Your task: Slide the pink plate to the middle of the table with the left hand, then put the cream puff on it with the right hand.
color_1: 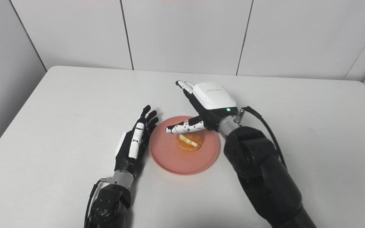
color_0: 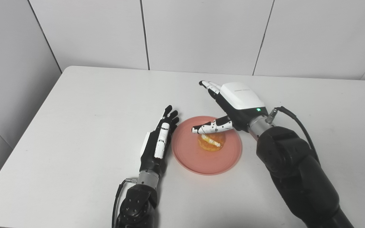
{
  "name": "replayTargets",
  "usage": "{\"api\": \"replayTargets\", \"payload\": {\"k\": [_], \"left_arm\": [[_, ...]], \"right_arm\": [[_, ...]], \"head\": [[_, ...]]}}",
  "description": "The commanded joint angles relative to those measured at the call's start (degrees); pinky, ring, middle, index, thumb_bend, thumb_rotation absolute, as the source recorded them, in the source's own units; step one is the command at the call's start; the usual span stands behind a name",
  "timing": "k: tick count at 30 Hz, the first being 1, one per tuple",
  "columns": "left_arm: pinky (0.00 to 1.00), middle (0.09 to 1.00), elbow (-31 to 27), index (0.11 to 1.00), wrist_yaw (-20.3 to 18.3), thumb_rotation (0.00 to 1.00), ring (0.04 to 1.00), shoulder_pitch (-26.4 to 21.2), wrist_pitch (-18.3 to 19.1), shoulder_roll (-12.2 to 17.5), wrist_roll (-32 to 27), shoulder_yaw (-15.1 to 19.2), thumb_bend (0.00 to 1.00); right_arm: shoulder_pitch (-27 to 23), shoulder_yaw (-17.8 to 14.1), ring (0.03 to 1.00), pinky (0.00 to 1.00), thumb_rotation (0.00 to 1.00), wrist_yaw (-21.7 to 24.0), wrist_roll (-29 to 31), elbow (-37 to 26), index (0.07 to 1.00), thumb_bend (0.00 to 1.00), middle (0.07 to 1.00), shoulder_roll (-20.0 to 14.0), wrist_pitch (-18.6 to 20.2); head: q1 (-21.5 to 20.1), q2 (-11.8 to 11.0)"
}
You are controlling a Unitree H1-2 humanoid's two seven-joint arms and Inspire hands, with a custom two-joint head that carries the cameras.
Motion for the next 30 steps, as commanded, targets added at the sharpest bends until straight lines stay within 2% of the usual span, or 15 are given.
{"api": "replayTargets", "payload": {"k": [1,6,10,12,13,15,16,19,22,26,30], "left_arm": [[0.90,0.935,2.1,0.932,0.0,1.00,0.924,1.4,2.6,0.3,-0.4,0.2,0.44],[0.90,0.928,2.4,0.927,-0.4,1.00,0.920,1.4,2.3,0.6,-0.8,0.5,0.44],[0.91,0.927,2.4,0.927,-0.5,1.00,0.921,1.4,2.3,0.6,-1.1,0.8,0.44],[0.91,0.926,2.3,0.928,-0.6,1.00,0.922,1.5,2.3,0.7,-1.2,0.9,0.44],[0.91,0.927,2.1,0.929,-0.7,1.00,0.924,1.5,2.4,0.8,-1.2,1.0,0.44],[0.91,0.929,1.8,0.931,-0.8,1.00,0.927,1.7,2.5,0.9,-1.5,1.1,0.43],[0.91,0.930,1.7,0.932,-0.9,1.00,0.928,1.7,2.5,0.9,-1.6,1.1,0.43],[0.92,0.932,1.9,0.935,-0.8,1.00,0.930,1.7,2.1,1.2,-1.6,1.3,0.43],[0.94,0.940,2.6,0.942,-0.7,1.00,0.937,1.6,0.9,1.6,-1.0,1.3,0.44],[0.96,0.961,3.4,0.968,-1.1,1.00,0.956,1.5,-0.5,2.2,-1.1,1.3,0.44],[0.98,0.983,2.9,0.993,-0.8,1.00,0.978,1.9,-0.2,2.6,-1.0,1.4,0.43]], "right_arm": [[-0.9,-2.7,0.867,0.75,0.74,-1.2,3.4,-3.3,0.966,0.83,0.925,-0.5,-1.5],[1.6,-8.6,0.788,0.63,0.81,-3.0,10.8,-5.8,0.938,0.84,0.866,-0.2,-0.8],[4.3,-13.2,0.767,0.63,0.85,-8.9,17.0,-4.6,0.922,0.84,0.833,1.5,-3.0],[6.7,-15.7,0.783,0.67,0.90,-12.1,20.5,-3.8,0.931,0.82,0.846,2.8,-3.3],[7.8,-16.6,0.820,0.72,0.95,-13.2,21.6,-3.6,0.940,0.82,0.874,3.3,-3.0],[10.0,-17.8,0.859,0.78,0.99,-14.9,23.6,-3.1,0.953,0.80,0.904,3.9,-2.9],[10.7,-18.2,0.861,0.79,1.00,-15.6,24.4,-3.0,0.957,0.79,0.907,4.1,-3.0],[14.4,-21.7,0.857,0.77,1.00,-18.3,33.0,-0.7,0.980,0.78,0.913,6.9,-5.6],[17.1,-24.2,0.929,0.85,1.00,-20.0,40.5,2.5,0.998,0.78,0.968,9.5,-8.6],[19.8,-25.5,0.995,0.97,1.00,-20.6,48.5,6.3,1.000,0.89,0.999,11.7,-11.4],[21.5,-25.1,1.000,1.00,1.00,-20.7,51.7,10.0,1.000,0.89,1.000,11.9,-14.9]], "head": [[0.0,0.0],[-0.3,0.0],[-0.5,0.0],[-0.6,0.0],[-0.6,0.1],[-0.7,0.2],[-0.7,0.2],[-0.8,0.2],[-0.8,0.2],[-0.7,0.4],[-0.3,0.6]]}}
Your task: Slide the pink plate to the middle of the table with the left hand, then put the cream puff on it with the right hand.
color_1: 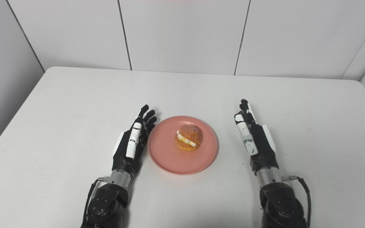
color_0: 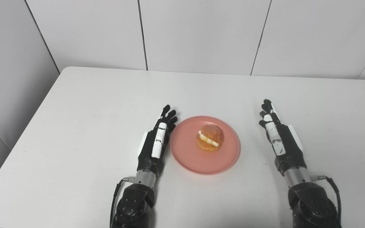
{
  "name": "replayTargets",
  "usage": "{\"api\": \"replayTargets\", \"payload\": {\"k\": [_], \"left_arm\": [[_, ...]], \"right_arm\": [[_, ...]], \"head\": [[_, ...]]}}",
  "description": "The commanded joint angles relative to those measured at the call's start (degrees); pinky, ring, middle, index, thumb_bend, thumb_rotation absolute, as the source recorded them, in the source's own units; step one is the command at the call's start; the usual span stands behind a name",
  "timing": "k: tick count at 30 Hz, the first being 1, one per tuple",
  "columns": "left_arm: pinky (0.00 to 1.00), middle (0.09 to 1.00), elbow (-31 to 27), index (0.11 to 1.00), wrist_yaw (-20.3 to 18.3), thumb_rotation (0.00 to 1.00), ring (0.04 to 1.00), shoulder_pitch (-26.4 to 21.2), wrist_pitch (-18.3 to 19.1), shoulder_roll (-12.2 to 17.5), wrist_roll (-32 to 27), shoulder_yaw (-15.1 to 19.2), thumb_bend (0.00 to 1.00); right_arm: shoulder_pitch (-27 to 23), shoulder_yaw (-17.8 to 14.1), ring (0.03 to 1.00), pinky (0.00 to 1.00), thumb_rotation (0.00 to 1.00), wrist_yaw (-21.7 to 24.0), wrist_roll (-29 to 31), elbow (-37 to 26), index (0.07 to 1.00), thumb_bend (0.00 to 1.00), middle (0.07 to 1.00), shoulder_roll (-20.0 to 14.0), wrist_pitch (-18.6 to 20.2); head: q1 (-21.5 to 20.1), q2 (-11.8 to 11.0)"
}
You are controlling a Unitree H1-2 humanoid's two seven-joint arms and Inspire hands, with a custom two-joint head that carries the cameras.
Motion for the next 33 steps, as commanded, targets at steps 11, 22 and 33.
{"api": "replayTargets", "payload": {"k": [11,22,33], "left_arm": [[1.00,1.000,0.9,1.000,0.2,1.00,1.000,3.3,1.0,2.6,1.1,0.4,0.42],[1.00,1.000,4.8,1.000,-0.5,1.00,1.000,1.0,-1.4,4.0,1.0,0.4,0.41],[1.00,1.000,5.2,1.000,-0.6,1.00,1.000,0.6,-1.5,3.9,0.7,0.3,0.41]], "right_arm": [[0.5,2.2,1.000,1.00,1.00,-0.8,3.1,6.0,1.000,0.83,1.000,-1.2,-9.0],[0.2,2.7,1.000,1.00,1.00,-0.3,7.4,10.9,1.000,0.57,1.000,-1.6,-10.6],[0.7,3.8,1.000,1.00,1.00,-1.6,5.8,11.6,1.000,0.57,1.000,-1.5,-12.4]], "head": [[-0.7,0.1],[0.9,-0.2],[1.5,-0.3]]}}
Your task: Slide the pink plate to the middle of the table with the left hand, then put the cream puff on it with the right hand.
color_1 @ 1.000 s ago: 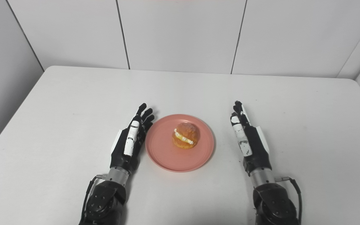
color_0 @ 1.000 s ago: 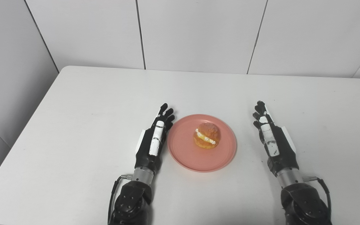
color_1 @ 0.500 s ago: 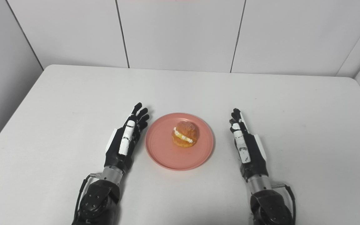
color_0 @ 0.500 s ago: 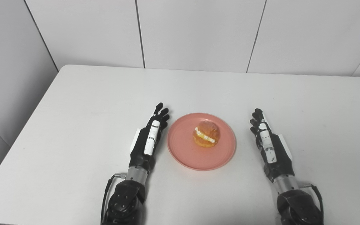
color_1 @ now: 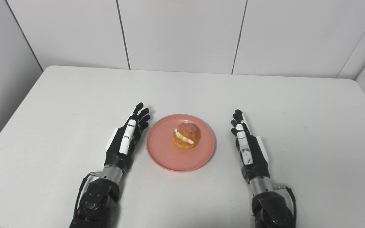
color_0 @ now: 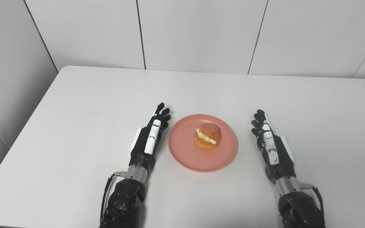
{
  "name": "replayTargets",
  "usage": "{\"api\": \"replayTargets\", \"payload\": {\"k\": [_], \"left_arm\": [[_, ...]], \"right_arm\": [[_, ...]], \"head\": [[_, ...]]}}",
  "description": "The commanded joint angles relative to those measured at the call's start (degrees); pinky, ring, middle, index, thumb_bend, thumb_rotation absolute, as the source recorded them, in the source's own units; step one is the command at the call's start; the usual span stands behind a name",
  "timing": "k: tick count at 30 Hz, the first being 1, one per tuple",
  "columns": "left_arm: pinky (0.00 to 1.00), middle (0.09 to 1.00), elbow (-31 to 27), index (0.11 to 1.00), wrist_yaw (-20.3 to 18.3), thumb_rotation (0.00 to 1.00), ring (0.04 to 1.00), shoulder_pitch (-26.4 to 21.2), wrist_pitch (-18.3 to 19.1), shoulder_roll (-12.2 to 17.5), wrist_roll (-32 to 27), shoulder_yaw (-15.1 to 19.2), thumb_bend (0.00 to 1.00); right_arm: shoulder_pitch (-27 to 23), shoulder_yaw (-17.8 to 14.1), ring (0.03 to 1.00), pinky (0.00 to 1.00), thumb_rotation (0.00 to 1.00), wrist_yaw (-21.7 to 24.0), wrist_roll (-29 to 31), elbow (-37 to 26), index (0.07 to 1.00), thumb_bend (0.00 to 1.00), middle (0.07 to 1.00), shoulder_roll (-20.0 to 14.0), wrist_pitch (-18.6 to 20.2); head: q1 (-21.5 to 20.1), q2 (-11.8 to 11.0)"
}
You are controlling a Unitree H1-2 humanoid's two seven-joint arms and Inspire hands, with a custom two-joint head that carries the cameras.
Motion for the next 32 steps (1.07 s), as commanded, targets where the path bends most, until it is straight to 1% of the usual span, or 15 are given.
{"api": "replayTargets", "payload": {"k": [1,14,21,23,27,32], "left_arm": [[1.00,1.000,2.9,1.000,-0.4,1.00,1.000,1.8,0.2,0.7,0.0,0.3,0.41],[1.00,1.000,2.1,1.000,-0.7,1.00,1.000,2.4,0.4,0.9,-0.2,0.2,0.41],[1.00,1.000,1.9,1.000,-1.0,1.00,1.000,2.8,0.2,1.0,-0.2,0.2,0.41],[1.00,1.000,1.7,1.000,-1.0,1.00,1.000,2.9,0.3,1.1,0.1,0.1,0.42],[1.00,1.000,0.7,1.000,-1.0,1.00,1.000,3.5,0.9,1.1,0.2,-0.2,0.41],[1.00,1.000,0.6,1.000,-0.9,1.00,1.000,3.7,0.7,1.2,0.2,-0.4,0.42]], "right_arm": [[0.5,1.0,1.000,1.00,1.00,-0.4,-1.1,0.9,1.000,0.58,1.000,0.2,-1.8],[1.4,0.8,1.000,1.00,1.00,-1.7,-1.1,1.7,1.000,0.59,1.000,1.0,-3.9],[1.9,0.6,1.000,1.00,1.00,-1.3,0.1,1.6,1.000,0.55,1.000,1.3,-4.5],[1.9,0.6,1.000,1.00,1.00,-1.2,0.3,1.5,1.000,0.54,1.000,1.4,-4.5],[2.3,0.7,1.000,1.00,1.00,-1.2,0.6,1.1,1.000,0.54,1.000,1.4,-4.1],[2.6,0.7,1.000,1.00,1.00,-1.1,0.7,0.6,1.000,0.55,1.000,1.4,-3.9]], "head": [[0.1,-0.1],[-0.2,-0.7],[-0.5,-0.7],[-0.5,-0.6],[-0.9,-1.6],[-0.8,-1.3]]}}
